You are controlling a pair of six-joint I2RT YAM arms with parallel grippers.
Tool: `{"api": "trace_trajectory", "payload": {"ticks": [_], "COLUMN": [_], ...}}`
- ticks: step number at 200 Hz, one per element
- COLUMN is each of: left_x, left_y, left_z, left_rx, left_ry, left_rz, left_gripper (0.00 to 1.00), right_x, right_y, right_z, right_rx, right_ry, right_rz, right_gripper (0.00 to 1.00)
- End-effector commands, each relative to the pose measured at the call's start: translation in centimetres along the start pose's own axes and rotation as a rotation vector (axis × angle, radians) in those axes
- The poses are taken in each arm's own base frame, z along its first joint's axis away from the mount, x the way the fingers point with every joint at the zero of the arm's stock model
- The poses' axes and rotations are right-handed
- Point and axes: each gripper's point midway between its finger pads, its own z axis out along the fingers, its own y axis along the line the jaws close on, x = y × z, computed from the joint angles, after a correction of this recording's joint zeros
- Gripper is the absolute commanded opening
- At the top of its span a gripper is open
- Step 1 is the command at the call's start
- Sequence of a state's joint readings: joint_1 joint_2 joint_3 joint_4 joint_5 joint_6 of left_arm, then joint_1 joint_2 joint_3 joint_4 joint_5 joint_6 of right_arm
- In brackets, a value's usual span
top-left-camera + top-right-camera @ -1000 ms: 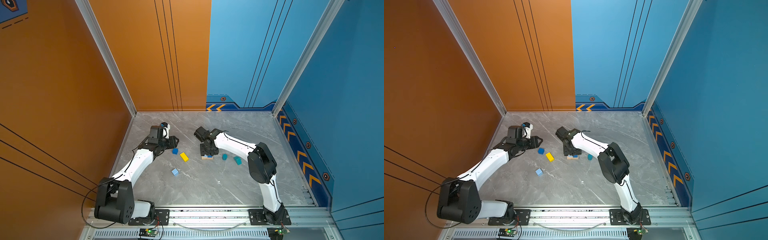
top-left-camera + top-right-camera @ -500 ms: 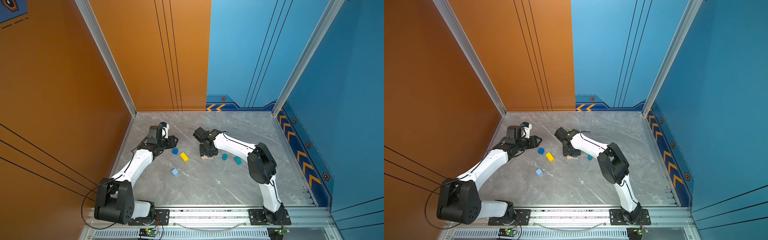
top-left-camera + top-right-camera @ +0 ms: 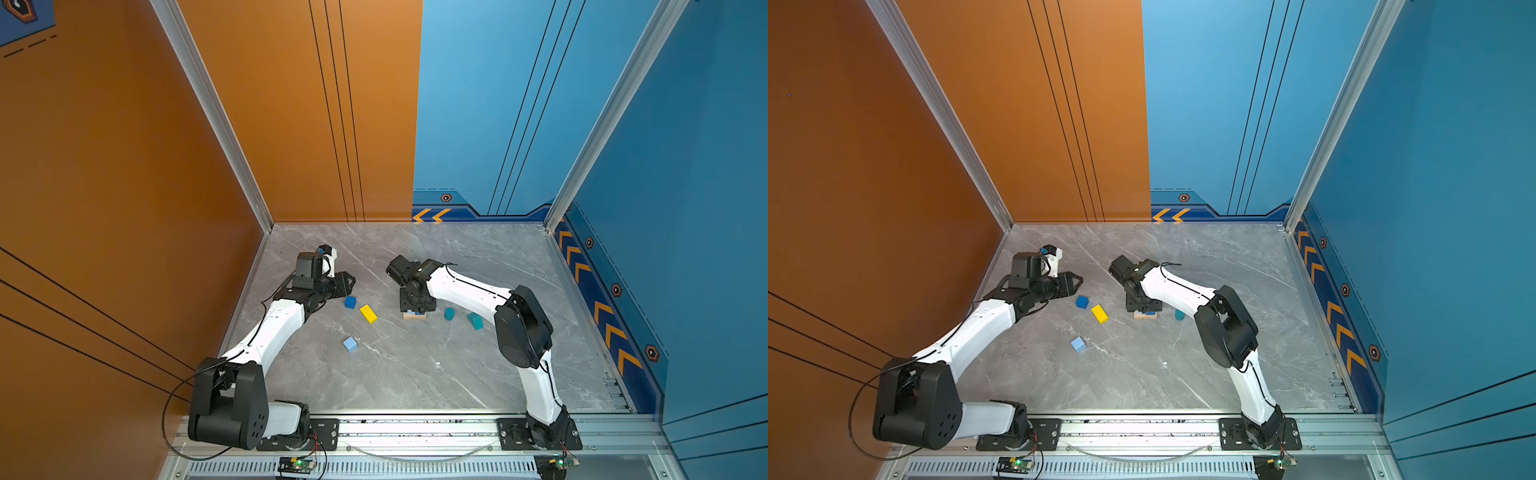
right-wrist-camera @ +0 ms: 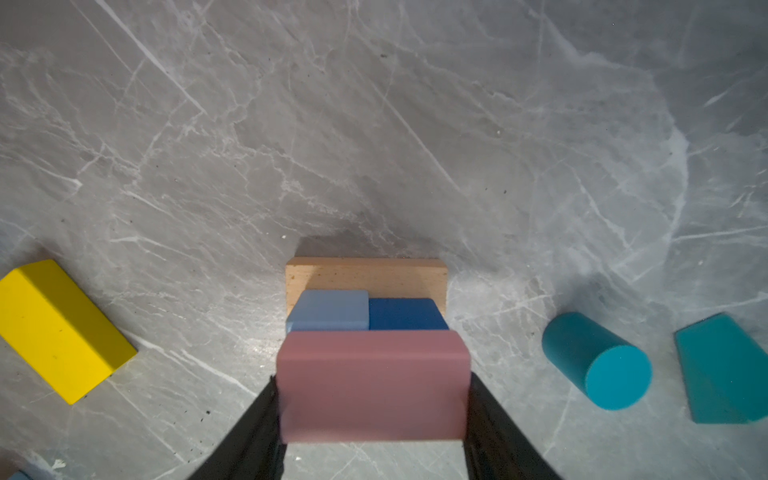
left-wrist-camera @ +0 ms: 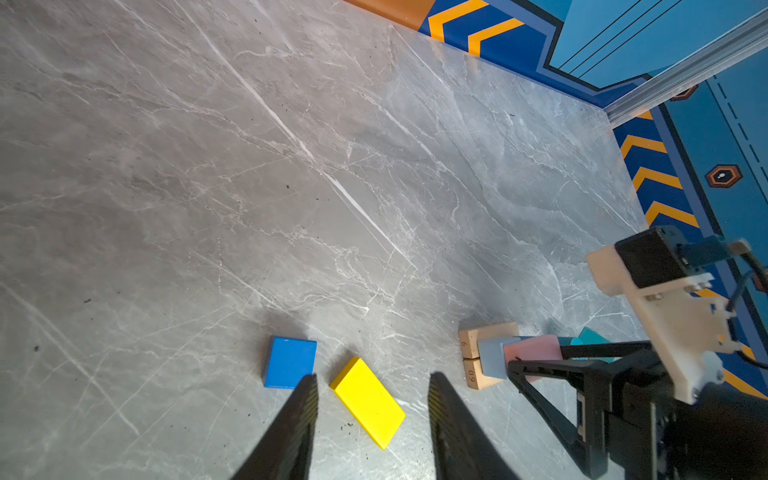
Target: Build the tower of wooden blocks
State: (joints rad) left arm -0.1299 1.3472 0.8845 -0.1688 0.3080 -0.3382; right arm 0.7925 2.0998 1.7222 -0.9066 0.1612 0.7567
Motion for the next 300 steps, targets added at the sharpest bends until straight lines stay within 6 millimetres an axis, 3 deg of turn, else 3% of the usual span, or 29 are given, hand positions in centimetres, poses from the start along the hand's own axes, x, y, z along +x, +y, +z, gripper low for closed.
{"api": "trace_trajectory", "payload": {"ticks": [1,73,300], "left_x": [-0.1,-0.2,-0.1], "left_y": [-0.3,-0.1,-0.2], "left_z": [-0.5,-0.6,-0.5], "left_rx": [0.024,0.024,0.029], "left_ry": [-0.012,-0.015,-0.013], "left_rz": [-0.003,-0.006,-0.009], "left_gripper": [0.46,0.46,0.46], "right_x": [1.0,1.1,0.0], "right_y": [-1.0,-1.0,-0.9], "right_z": [0.6,0.6,-0.4], "right_rx": [0.048,0.05,0.034], "right_ry": [0.027,0.022,-0.017], "right_rz": [0.002,0.002,0.018], "right_gripper": [0.63,0.75,0.75]}}
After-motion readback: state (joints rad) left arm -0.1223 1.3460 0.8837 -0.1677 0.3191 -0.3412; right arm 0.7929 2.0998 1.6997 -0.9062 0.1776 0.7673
